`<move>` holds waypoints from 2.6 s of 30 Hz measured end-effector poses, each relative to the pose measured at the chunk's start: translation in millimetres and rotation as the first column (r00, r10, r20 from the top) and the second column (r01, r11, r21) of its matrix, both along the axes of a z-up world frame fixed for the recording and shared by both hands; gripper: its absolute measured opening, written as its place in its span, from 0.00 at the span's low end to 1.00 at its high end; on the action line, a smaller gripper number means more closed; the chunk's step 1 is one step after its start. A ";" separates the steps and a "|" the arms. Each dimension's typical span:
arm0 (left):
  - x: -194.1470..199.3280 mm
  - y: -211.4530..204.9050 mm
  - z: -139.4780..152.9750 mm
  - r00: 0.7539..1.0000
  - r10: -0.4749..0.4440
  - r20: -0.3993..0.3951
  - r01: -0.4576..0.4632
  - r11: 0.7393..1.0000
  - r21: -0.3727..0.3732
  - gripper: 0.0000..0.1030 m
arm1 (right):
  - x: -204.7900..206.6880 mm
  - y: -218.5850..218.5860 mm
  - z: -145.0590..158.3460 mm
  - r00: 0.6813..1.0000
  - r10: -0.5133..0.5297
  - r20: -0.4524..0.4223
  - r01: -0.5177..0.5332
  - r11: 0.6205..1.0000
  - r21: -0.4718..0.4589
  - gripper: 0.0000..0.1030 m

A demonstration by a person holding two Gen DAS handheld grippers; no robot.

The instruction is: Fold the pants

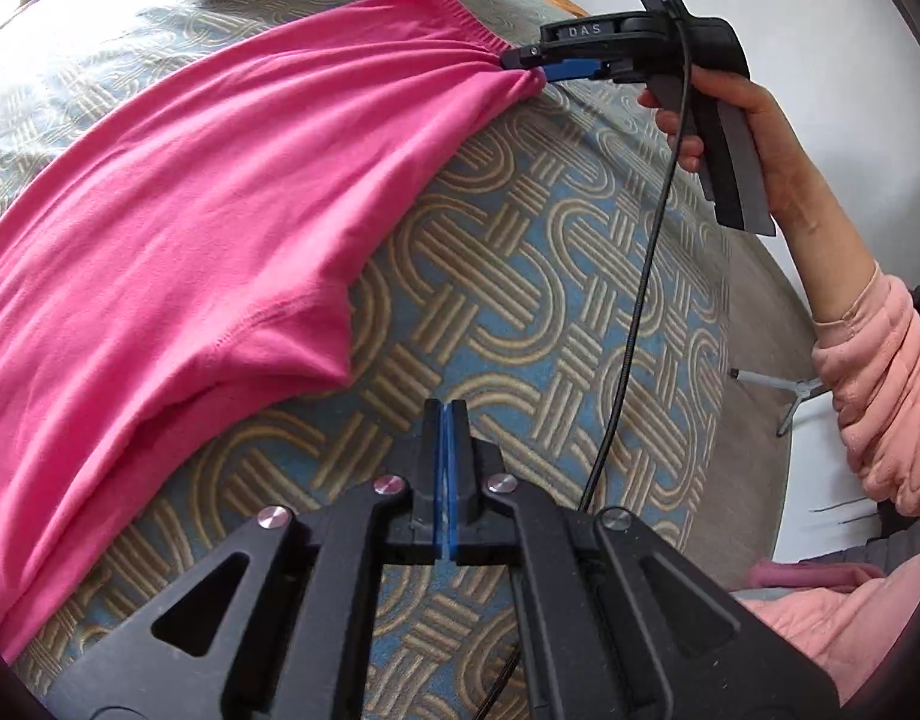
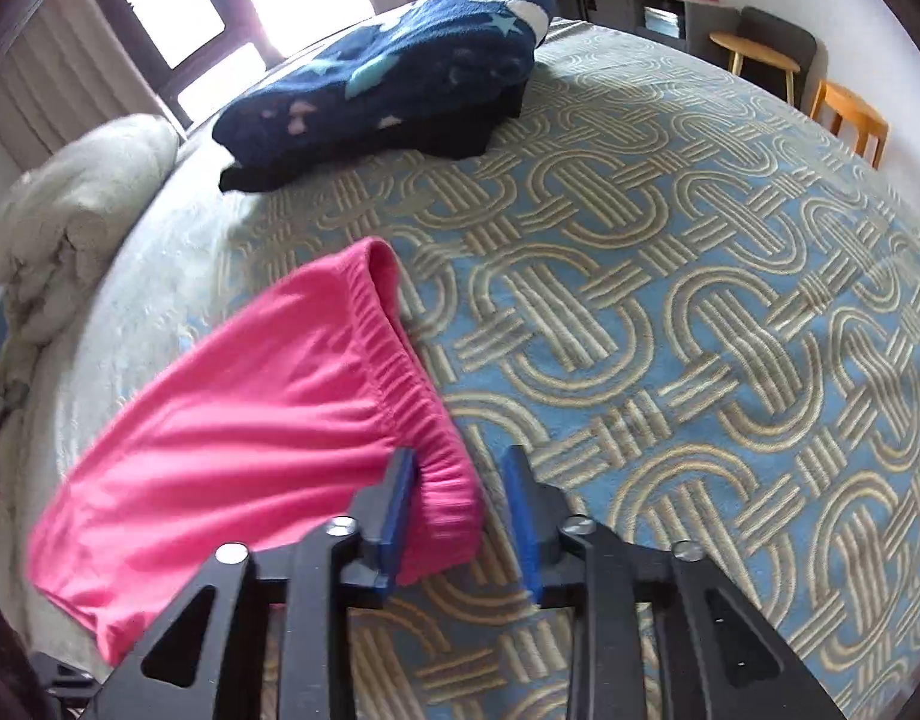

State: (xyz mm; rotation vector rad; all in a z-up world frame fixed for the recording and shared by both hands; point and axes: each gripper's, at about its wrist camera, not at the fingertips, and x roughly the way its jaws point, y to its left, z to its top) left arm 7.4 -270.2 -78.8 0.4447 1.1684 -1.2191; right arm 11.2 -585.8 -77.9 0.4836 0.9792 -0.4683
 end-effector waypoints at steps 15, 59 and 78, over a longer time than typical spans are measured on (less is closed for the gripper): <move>92.6 90.6 33.0 0.893 0.450 0.004 -0.447 0.888 -0.107 0.24 | 4.4 69.0 75.5 0.998 0.041 0.051 -0.026 0.966 -0.259 0.74; 154.3 253.0 -35.3 0.553 0.699 -0.454 -0.798 0.601 -0.045 0.03 | 67.3 304.3 -10.4 0.749 0.654 -0.107 -0.663 0.740 -0.113 0.07; 146.3 388.5 -7.7 0.318 0.943 -0.095 -0.948 0.318 -0.010 0.16 | 80.3 329.8 16.9 0.706 0.705 -0.064 -0.708 0.701 -0.087 0.29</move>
